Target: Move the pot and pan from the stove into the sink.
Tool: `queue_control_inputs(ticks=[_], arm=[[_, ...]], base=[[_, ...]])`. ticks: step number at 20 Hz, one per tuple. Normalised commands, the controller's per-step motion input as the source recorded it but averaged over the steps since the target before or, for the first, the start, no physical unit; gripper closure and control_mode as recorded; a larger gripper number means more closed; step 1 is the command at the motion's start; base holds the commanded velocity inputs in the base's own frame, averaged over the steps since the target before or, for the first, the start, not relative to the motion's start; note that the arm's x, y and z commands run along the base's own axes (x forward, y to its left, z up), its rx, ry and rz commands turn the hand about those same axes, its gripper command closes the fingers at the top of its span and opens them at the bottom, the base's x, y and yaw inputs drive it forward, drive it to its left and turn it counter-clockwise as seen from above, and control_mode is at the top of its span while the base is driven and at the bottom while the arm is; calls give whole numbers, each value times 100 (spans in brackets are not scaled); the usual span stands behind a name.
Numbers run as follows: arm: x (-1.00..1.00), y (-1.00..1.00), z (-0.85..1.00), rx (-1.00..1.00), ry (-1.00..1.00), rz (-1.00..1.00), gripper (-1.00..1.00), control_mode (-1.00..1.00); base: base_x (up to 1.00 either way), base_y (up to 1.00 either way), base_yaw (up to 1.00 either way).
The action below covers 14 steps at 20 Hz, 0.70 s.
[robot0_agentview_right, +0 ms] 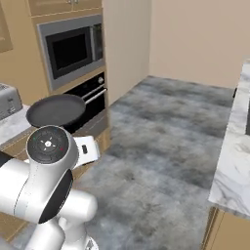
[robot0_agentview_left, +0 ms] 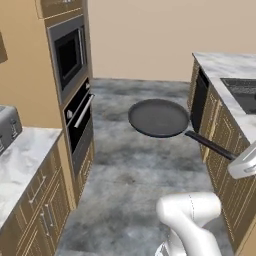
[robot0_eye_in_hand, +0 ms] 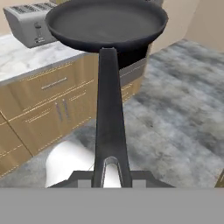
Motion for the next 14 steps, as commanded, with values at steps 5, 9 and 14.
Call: queue_control_inputs(ticks=[5,9,14], arm=[[0,0,0,0,0,0,100,100],[0,0,0,0,0,0,100,100],[0,0,0,0,0,0,100,100]], base=[[9,-24,-43],[4,-26,-41],[2,-9,-32]])
